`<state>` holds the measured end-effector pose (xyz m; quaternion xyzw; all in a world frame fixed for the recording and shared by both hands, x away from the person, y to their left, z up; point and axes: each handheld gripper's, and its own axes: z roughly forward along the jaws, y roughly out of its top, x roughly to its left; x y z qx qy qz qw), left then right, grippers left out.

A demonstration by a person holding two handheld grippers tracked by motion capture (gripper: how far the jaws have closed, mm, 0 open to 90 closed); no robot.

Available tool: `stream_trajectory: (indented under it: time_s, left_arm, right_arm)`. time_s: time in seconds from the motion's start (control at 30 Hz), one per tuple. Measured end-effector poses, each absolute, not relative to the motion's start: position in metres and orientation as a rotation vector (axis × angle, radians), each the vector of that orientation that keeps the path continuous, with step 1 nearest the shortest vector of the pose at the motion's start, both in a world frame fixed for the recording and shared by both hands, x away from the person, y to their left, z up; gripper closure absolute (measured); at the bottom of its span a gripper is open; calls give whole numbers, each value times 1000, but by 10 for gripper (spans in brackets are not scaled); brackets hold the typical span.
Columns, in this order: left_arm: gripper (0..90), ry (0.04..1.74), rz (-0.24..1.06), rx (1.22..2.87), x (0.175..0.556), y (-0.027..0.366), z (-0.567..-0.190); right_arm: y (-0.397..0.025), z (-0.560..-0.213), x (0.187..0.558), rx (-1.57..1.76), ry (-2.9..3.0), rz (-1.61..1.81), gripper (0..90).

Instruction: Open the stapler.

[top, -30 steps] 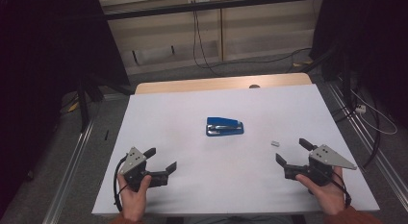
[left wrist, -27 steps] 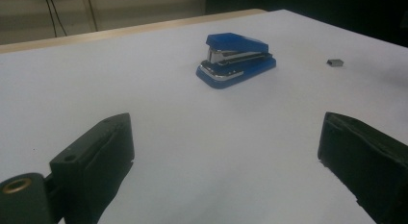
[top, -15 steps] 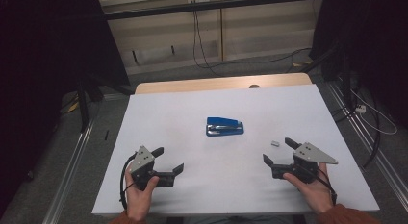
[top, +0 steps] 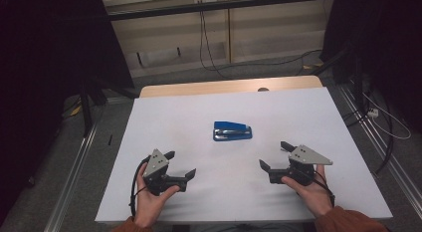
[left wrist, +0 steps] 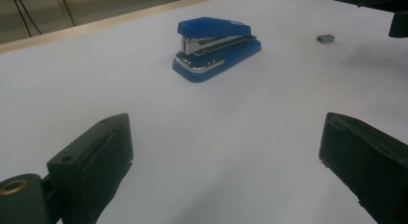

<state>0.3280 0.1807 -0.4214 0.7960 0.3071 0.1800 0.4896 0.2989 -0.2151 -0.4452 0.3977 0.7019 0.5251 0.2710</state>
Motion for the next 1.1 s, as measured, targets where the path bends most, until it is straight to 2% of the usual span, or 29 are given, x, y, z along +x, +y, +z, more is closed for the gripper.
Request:
stream_trajectory:
  time_s: [0.47, 0.9, 1.0, 1.1]
  left_arm:
    - [59, 731, 396, 1904, 338, 165, -421]
    - [78, 723, 416, 1883, 368, 142, -424]
    - [82, 715, 417, 1897, 374, 138, -424]
    - [83, 710, 414, 1893, 379, 136, -423]
  right_arm:
    - [-201, -443, 316, 1046, 1991, 1408, 61]
    - [-197, -430, 330, 1066, 2014, 1433, 91]
    - [-194, -431, 332, 1041, 2046, 1450, 51]
    - [-191, -432, 334, 1043, 2051, 1461, 49]
